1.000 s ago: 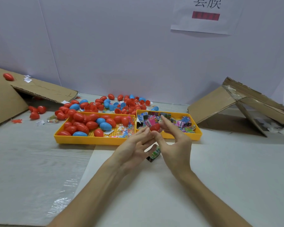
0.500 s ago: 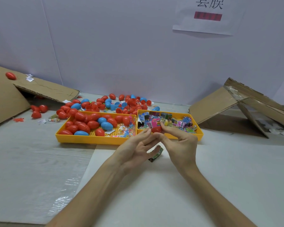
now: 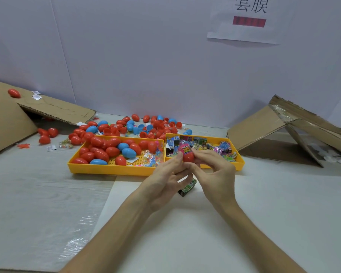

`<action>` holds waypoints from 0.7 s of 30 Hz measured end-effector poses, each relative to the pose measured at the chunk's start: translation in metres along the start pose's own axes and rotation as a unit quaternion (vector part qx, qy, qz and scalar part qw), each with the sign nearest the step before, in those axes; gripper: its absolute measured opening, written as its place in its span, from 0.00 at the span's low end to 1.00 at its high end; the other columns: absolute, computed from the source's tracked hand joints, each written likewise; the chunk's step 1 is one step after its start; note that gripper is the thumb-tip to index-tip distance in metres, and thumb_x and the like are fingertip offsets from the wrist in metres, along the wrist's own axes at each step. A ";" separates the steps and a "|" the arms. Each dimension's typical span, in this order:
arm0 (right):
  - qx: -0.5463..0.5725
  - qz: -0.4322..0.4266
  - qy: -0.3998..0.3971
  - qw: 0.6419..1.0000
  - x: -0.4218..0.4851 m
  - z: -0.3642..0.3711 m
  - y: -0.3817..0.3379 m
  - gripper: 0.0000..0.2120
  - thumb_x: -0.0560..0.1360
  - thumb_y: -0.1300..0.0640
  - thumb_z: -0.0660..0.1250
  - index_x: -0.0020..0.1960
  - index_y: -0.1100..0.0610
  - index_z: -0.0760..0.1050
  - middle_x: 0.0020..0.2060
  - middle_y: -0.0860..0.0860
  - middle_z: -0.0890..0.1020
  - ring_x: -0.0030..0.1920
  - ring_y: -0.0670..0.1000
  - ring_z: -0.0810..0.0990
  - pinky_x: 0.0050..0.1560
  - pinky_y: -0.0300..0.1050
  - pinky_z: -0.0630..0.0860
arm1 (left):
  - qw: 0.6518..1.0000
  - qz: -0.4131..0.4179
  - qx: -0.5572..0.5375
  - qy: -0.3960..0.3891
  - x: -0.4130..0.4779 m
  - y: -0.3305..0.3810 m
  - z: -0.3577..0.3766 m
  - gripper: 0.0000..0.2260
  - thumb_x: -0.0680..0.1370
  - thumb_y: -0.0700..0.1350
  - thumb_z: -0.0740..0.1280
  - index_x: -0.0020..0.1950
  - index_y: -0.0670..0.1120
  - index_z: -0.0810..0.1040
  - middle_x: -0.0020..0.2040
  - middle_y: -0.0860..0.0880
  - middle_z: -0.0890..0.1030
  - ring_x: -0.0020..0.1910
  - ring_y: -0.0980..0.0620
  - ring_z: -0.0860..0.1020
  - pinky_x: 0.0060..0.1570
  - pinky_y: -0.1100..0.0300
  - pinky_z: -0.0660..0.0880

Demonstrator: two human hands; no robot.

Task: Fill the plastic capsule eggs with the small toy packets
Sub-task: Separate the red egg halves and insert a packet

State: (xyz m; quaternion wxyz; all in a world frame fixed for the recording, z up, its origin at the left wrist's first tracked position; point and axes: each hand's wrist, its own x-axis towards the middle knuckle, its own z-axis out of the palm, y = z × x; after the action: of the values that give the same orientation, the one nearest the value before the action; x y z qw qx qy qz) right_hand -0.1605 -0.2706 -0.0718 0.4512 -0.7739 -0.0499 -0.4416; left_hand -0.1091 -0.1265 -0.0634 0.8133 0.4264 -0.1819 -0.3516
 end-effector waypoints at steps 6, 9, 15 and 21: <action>0.000 0.007 0.021 1.000 0.000 -0.001 0.003 0.14 0.65 0.66 0.80 0.50 0.61 0.86 0.44 0.48 0.86 0.44 0.42 0.85 0.48 0.33 0.78 | 1.000 -0.004 0.019 0.011 0.000 -0.002 0.004 0.14 0.77 0.55 0.68 0.46 0.48 0.88 0.51 0.48 0.86 0.54 0.54 0.83 0.56 0.60 0.76; 0.014 0.022 0.003 1.000 0.002 -0.003 0.004 0.14 0.68 0.65 0.80 0.53 0.59 0.86 0.45 0.48 0.87 0.45 0.46 0.86 0.50 0.39 0.81 | 1.000 -0.004 0.016 0.009 0.000 -0.002 0.006 0.14 0.76 0.55 0.68 0.44 0.48 0.87 0.54 0.47 0.86 0.55 0.54 0.83 0.57 0.59 0.76; 0.030 0.024 -0.002 0.999 0.000 0.001 0.000 0.17 0.72 0.58 0.76 0.59 0.47 0.82 0.51 0.43 0.86 0.52 0.47 0.85 0.51 0.36 0.80 | 1.000 0.012 0.024 -0.002 -0.002 0.003 0.006 0.15 0.79 0.57 0.67 0.55 0.49 0.87 0.63 0.45 0.83 0.64 0.50 0.80 0.63 0.54 0.73; 0.174 0.143 -0.029 0.974 0.006 -0.002 0.000 0.05 0.76 0.52 0.72 0.50 0.48 0.86 0.46 0.50 0.87 0.48 0.51 0.86 0.49 0.39 0.80 | 0.986 0.072 0.116 0.095 0.001 0.004 0.006 0.16 0.78 0.58 0.67 0.56 0.47 0.83 0.50 0.45 0.86 0.53 0.49 0.84 0.50 0.57 0.78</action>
State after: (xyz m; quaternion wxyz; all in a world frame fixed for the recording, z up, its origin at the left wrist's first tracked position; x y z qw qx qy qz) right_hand -0.1582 -0.2744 -0.0669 0.6354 -0.6953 -0.0278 -0.3348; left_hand -0.1102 -0.1287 -0.0564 0.7953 0.5348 -0.1737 -0.2266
